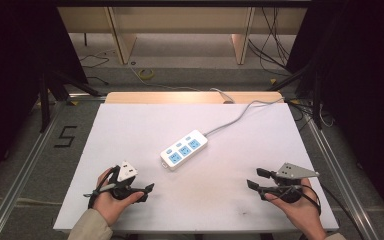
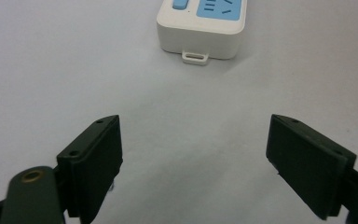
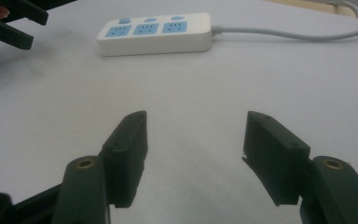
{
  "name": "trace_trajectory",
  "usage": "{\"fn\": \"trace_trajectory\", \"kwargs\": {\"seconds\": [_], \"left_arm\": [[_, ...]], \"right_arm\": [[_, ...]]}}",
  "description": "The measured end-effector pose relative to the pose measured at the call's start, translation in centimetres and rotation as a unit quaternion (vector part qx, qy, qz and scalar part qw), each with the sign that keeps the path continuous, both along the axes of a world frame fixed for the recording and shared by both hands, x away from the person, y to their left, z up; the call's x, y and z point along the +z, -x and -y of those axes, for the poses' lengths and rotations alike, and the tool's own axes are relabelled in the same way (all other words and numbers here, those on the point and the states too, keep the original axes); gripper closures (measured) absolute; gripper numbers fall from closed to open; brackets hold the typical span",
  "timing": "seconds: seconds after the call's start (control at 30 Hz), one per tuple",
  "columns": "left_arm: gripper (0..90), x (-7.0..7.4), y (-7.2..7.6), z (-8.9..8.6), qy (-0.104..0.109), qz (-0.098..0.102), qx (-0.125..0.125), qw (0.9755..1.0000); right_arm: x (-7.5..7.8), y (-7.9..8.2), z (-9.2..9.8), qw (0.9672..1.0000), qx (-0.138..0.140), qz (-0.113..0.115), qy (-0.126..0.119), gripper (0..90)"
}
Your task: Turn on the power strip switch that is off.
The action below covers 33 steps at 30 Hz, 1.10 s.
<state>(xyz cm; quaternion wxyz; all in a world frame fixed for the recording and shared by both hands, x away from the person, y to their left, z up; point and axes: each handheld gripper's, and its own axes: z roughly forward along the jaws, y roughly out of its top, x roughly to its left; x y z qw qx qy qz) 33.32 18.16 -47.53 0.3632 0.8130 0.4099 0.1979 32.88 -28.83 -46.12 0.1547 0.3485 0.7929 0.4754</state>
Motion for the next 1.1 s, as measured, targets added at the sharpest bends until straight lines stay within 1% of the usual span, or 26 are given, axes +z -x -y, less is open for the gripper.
{"fn": "trace_trajectory", "kwargs": {"seconds": [0.1, 0.2, 0.23, 0.27, 0.3, 0.33, 0.37, 0.43, 0.47, 0.5, 0.53, 0.57, 0.63, 0.67, 0.77, 0.87, 0.9, 1.03, 1.1], "left_arm": [[18.9, -0.1, 0.0, 0.0, -0.004, -0.001, 0.002, 1.0000], [19.0, -0.2, 0.0, 0.1, -0.006, -0.003, 0.001, 1.0000], [19.0, -0.2, 0.0, 0.1, -0.007, -0.002, 0.000, 1.0000], [19.0, -0.2, 0.0, 0.1, -0.009, -0.002, 0.000, 1.0000], [19.0, -0.2, 0.0, 0.1, -0.009, -0.002, 0.000, 1.0000], [19.0, -0.2, 0.0, 0.2, -0.009, -0.001, 0.000, 1.0000], [19.0, -0.2, 0.0, 0.2, -0.009, 0.000, 0.000, 1.0000], [19.0, -0.2, 0.1, 0.2, -0.012, 0.000, -0.001, 0.9999], [19.0, -0.2, 0.1, 0.2, -0.013, 0.000, -0.001, 0.9999], [19.0, -0.2, 0.1, 0.2, -0.013, 0.000, -0.001, 0.9999], [19.0, -0.2, 0.1, 0.3, -0.013, 0.000, 0.000, 0.9999], [19.0, -0.2, 0.1, 0.3, -0.013, -0.002, -0.001, 0.9999], [19.0, -0.3, 0.1, 0.3, -0.013, -0.001, 0.000, 0.9999], [19.0, -0.3, 0.1, 0.4, -0.015, -0.002, 0.000, 0.9999], [19.0, -0.3, 0.1, 0.4, -0.017, -0.002, -0.002, 0.9999], [19.0, -0.3, 0.1, 0.3, -0.017, 0.000, -0.001, 0.9999], [19.0, -0.2, 0.1, 0.4, -0.016, 0.001, 0.000, 0.9999], [19.0, -0.3, 0.1, 0.4, -0.015, 0.001, 0.001, 0.9999], [19.0, -0.3, 0.1, 0.4, -0.017, -0.001, 0.000, 0.9998]], "right_arm": [[0.1, 0.0, -0.1, 1.0000, 0.005, -0.001, 0.004, 43.2], [0.3, 0.1, -0.6, 0.9996, 0.017, -0.003, 0.022, 46.5], [0.3, 0.1, -0.6, 0.9996, 0.017, -0.003, 0.022, 46.5], [0.4, 0.0, -0.9, 0.9991, 0.024, -0.005, 0.036, 51.2], [0.4, 0.0, -0.9, 0.9991, 0.024, -0.005, 0.036, 51.2], [0.4, 0.0, -1.1, 0.9985, 0.027, -0.006, 0.047, 57.4], [0.4, 0.0, -1.1, 0.9985, 0.027, -0.006, 0.047, 57.4], [0.6, -0.1, -1.2, 0.9980, 0.029, -0.007, 0.055, 64.8], [0.8, -0.1, -1.2, 0.9975, 0.032, -0.009, 0.062, 70.9], [0.8, -0.1, -1.2, 0.9975, 0.032, -0.009, 0.062, 70.9], [1.0, -0.2, -1.3, 0.9969, 0.033, -0.011, 0.070, 76.6], [1.1, -0.2, -1.3, 0.9963, 0.035, -0.010, 0.077, 79.0], [1.2, -0.3, -1.4, 0.9959, 0.037, -0.012, 0.082, 83.7], [1.2, -0.3, -1.4, 0.9959, 0.037, -0.012, 0.082, 83.7], [1.3, -0.4, -1.5, 0.9946, 0.039, -0.018, 0.095, 89.8], [1.6, -0.6, -1.6, 0.9932, 0.041, -0.027, 0.105, 90.0], [1.6, -0.6, -1.6, 0.9932, 0.041, -0.027, 0.105, 90.0], [2.0, -0.8, -1.9, 0.9910, 0.050, -0.038, 0.118, 90.0], [2.2, -0.9, -2.1, 0.9903, 0.052, -0.042, 0.122, 90.0]]}}
